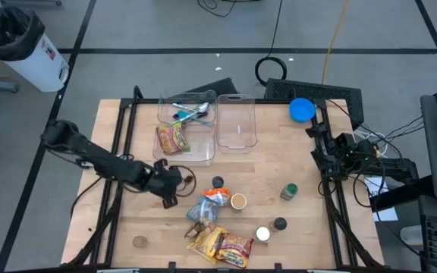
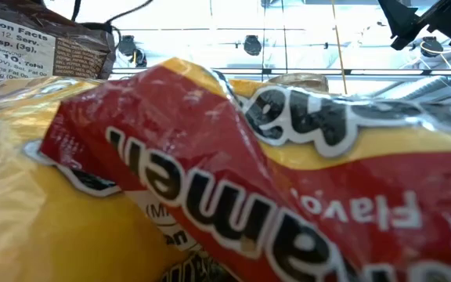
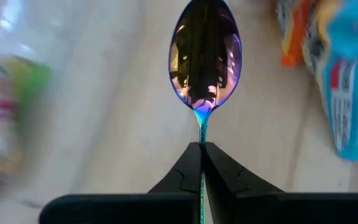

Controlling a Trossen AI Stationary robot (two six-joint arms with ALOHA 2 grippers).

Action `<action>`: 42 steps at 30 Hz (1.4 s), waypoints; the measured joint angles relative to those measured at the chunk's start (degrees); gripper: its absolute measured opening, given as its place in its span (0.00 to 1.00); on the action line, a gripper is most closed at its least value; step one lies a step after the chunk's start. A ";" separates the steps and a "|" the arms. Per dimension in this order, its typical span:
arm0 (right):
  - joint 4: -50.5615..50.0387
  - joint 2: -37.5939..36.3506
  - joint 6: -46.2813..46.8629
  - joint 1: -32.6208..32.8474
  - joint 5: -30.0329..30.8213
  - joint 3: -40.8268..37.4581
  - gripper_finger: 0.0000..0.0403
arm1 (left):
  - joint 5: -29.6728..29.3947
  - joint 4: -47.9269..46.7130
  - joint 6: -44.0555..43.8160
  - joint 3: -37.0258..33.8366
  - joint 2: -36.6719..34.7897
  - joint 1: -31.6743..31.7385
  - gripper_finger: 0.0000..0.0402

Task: Pick & Place Food Item
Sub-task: Put the blue spoon into the top left transparent bin

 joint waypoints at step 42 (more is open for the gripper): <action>0.02 0.01 0.00 0.00 0.00 -0.01 0.94 | 12.03 41.76 56.21 0.26 6.24 62.47 0.03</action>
